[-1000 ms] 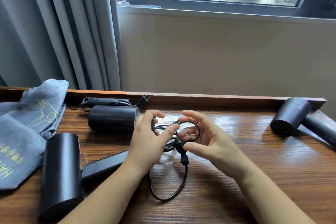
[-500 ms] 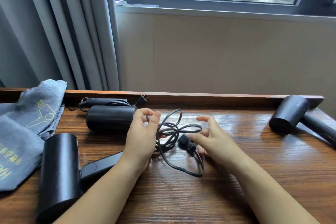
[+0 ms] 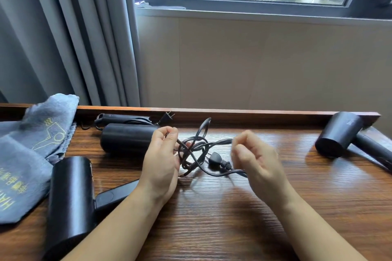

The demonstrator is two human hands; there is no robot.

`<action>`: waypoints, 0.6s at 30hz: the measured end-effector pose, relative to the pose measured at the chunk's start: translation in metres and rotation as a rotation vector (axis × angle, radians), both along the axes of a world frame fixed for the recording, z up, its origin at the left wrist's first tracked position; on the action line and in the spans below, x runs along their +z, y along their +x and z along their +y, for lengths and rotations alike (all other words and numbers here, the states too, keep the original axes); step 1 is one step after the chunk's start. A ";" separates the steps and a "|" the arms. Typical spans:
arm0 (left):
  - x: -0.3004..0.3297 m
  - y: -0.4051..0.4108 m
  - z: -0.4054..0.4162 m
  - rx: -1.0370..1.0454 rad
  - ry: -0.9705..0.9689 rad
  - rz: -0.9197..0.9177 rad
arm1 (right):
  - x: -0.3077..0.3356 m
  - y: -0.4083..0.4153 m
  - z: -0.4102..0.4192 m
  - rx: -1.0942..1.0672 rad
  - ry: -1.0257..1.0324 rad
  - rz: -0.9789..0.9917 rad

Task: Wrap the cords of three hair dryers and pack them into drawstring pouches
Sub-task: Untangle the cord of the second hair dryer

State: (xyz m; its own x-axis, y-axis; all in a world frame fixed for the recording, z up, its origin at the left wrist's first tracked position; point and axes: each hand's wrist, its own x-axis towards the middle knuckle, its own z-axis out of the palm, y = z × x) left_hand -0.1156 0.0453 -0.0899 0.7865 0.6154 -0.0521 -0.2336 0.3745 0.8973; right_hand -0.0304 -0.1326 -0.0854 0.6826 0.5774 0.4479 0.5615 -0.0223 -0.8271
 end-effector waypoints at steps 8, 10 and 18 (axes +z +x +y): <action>-0.006 0.003 0.001 0.062 0.138 0.029 | -0.001 0.005 -0.002 0.222 -0.237 0.158; -0.003 0.003 -0.001 0.094 0.198 0.026 | 0.007 0.009 -0.009 0.372 -0.104 0.498; -0.007 -0.003 0.005 0.096 0.384 0.044 | 0.021 0.019 -0.014 0.312 0.580 0.920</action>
